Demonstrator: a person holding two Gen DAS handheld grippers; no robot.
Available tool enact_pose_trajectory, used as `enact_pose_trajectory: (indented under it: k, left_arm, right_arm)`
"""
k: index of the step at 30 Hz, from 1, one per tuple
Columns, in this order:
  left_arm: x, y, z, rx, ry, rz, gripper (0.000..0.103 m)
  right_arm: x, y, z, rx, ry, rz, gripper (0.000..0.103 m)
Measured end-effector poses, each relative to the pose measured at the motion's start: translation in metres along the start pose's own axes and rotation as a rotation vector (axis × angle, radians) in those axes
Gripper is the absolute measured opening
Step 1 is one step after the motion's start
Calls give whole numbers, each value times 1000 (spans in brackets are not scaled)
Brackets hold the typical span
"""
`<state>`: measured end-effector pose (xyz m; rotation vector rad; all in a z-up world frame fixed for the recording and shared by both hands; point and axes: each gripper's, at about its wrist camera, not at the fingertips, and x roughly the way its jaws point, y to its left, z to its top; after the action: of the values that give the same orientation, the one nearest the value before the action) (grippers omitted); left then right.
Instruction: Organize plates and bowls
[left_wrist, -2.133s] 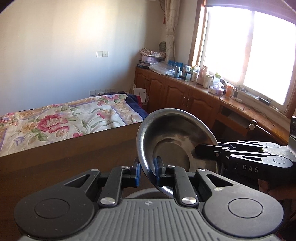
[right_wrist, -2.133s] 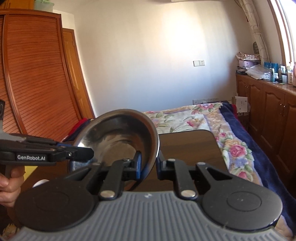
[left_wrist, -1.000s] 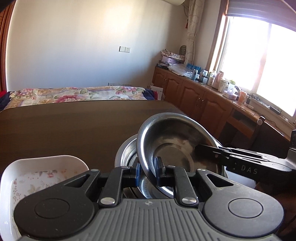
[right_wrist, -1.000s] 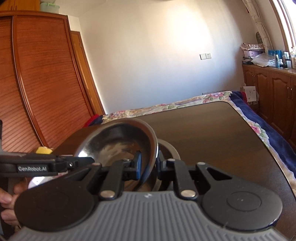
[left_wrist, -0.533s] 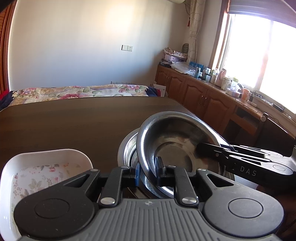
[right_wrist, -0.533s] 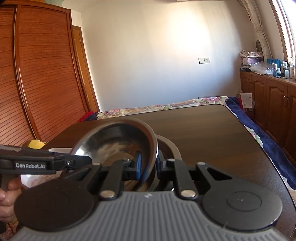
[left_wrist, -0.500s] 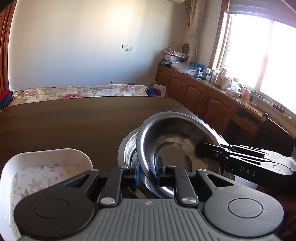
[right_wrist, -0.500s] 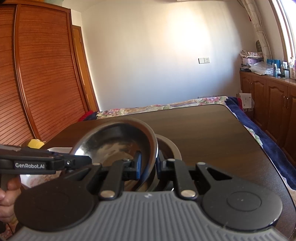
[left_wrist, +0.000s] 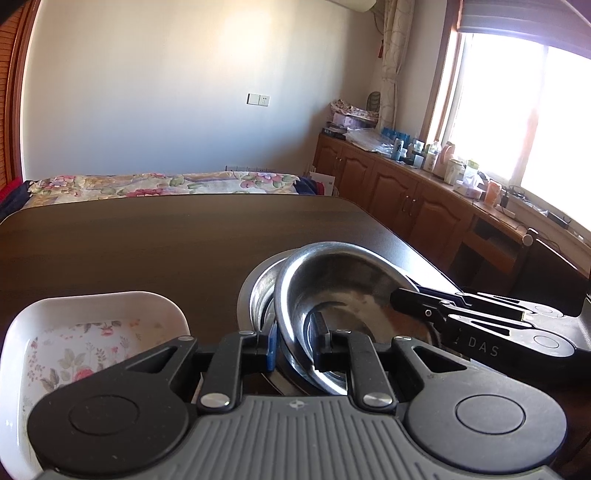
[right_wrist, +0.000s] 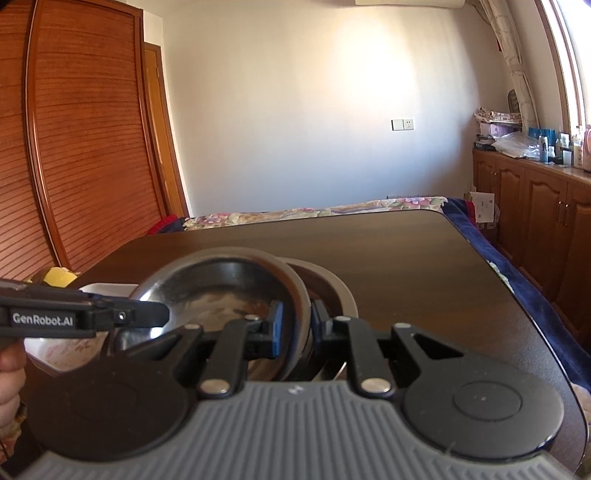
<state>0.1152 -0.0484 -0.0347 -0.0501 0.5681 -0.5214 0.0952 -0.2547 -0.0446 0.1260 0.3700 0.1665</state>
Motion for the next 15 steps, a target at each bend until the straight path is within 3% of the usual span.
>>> enact_pose_trajectory:
  k: [8,11,15]
  left_arm:
    - [-6,0,-2,-9,-17,10,18]
    - [-9,1,-1,-11,-25,16,18]
    - [-14,-2,-2,-16,-40,20,18]
  right_arm:
    - [-1,2,1,-19,-4,-8,19]
    - [-3,3,2,-23,-14,-11,31]
    - [-7,4,3,-29,-28,-9,32]
